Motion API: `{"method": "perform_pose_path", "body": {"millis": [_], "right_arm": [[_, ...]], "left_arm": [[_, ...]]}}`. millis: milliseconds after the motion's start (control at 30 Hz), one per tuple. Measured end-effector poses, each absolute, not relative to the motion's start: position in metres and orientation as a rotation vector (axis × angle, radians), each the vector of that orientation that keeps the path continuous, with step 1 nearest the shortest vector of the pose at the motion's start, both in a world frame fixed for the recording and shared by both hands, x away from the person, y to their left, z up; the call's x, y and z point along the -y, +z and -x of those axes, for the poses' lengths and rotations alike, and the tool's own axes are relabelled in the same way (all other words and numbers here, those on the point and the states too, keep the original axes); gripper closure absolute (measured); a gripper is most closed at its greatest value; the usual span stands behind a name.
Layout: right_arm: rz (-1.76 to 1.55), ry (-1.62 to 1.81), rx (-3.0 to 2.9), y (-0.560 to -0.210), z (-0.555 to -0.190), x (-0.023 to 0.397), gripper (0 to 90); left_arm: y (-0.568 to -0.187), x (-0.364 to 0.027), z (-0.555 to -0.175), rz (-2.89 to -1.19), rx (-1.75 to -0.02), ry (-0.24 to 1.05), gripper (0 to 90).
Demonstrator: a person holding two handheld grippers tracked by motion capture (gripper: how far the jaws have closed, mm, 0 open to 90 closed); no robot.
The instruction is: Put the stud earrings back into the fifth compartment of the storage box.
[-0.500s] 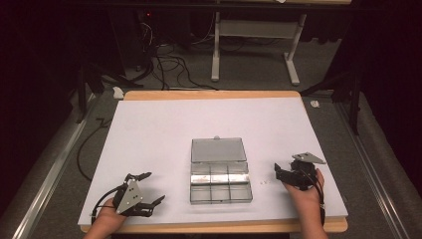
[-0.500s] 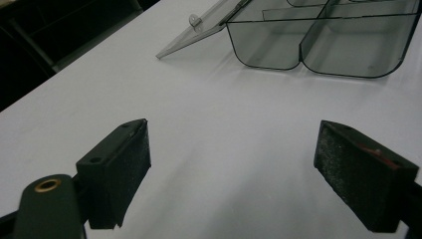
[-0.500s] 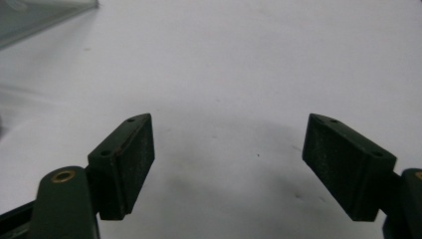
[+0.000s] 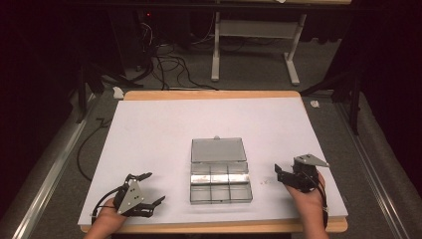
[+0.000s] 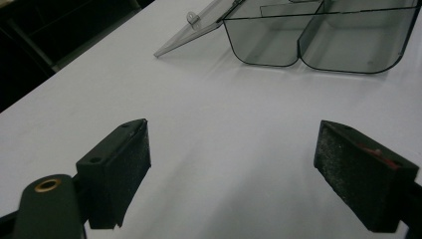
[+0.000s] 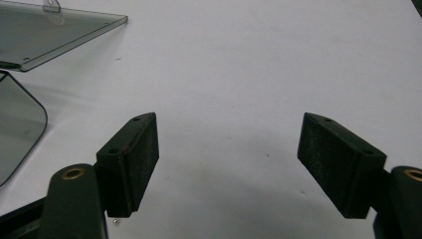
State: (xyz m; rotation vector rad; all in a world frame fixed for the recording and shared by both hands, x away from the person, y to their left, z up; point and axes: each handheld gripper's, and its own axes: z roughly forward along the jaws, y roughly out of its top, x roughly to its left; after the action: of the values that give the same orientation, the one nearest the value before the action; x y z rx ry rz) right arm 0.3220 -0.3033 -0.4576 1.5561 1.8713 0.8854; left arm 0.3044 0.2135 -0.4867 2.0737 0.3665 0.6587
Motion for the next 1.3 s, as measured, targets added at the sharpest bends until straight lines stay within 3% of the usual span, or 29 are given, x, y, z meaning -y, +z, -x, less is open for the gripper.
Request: {"method": "perform_pose_path", "body": {"millis": [1300], "right_arm": [[-1.518, 0.810, -2.084, -0.452, -0.317, 0.272, 36.2]], "left_arm": [[-0.487, -0.212, -0.308, -2.102, -0.385, 0.622, 15.2]]}}
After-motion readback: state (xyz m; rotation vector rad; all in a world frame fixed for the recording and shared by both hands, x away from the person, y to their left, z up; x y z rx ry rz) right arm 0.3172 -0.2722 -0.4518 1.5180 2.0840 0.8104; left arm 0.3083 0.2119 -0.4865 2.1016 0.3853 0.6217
